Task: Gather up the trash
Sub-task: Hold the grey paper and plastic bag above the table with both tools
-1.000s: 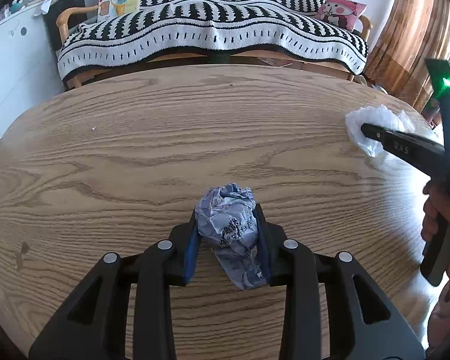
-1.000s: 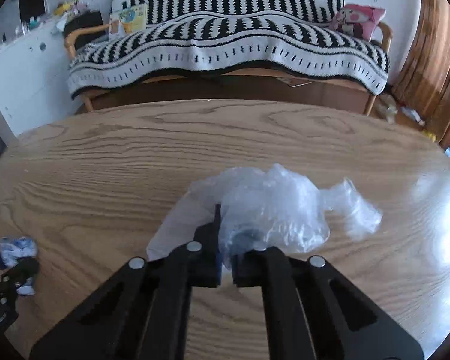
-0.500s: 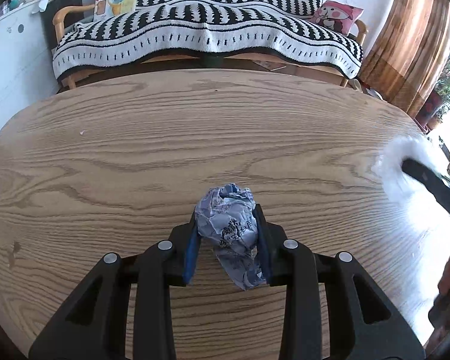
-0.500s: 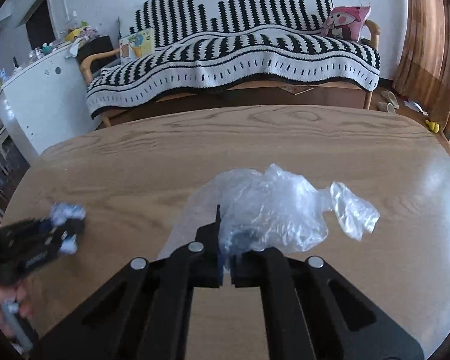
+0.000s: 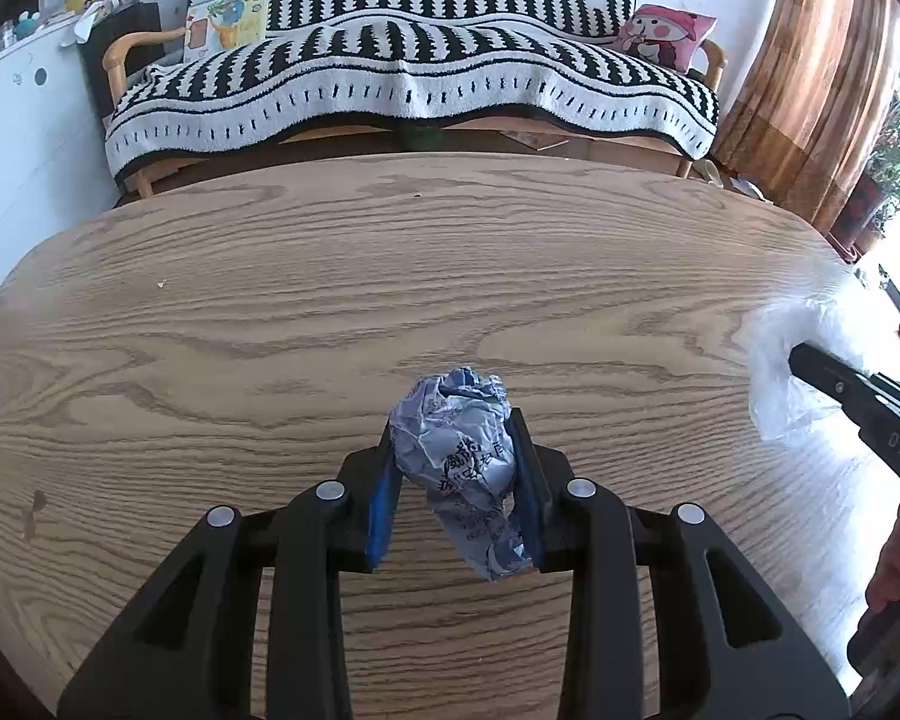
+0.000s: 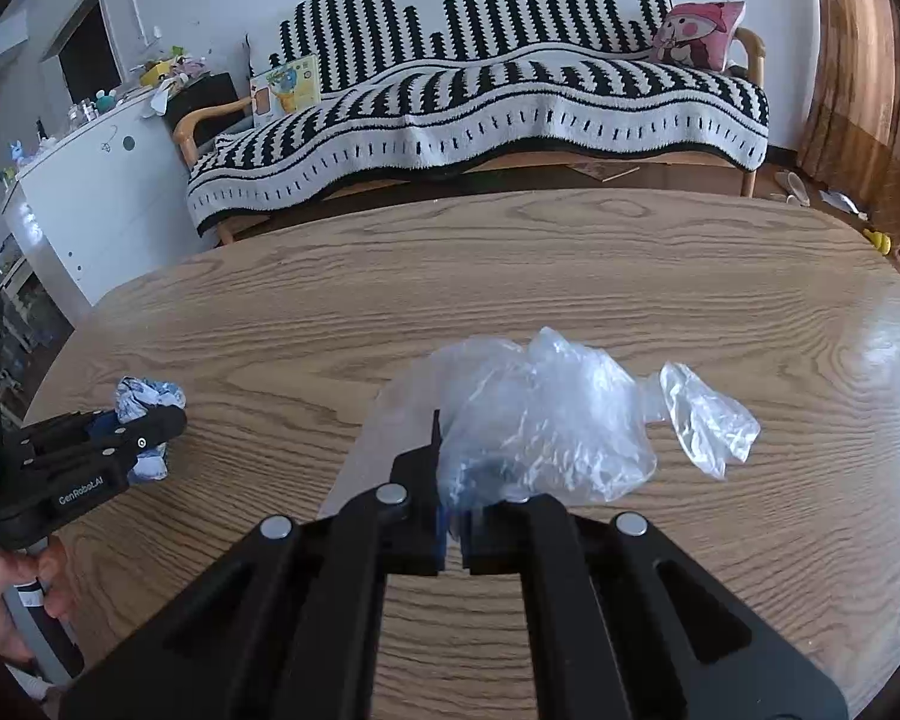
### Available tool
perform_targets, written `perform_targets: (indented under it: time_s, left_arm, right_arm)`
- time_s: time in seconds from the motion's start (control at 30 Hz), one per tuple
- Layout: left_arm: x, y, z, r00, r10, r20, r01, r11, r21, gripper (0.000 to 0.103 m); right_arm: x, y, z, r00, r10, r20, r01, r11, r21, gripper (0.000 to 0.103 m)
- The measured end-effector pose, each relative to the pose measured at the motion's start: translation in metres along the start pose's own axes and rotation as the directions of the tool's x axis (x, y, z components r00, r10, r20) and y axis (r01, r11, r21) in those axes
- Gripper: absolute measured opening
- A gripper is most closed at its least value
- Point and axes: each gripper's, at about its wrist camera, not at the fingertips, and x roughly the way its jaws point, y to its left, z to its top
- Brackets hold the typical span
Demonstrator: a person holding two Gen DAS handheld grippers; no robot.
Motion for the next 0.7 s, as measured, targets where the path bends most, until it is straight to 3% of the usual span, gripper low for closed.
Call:
perform_targets:
  time_s: [0.7]
  left_arm:
    - [0.003, 0.000, 0.001, 1.000, -0.004, -0.005, 0.004, 1.000, 0.005, 0.032]
  right_arm:
    - [0.013, 0.006, 0.001, 0.999, -0.006, -0.036, 0.005, 1.000, -0.030, 0.003]
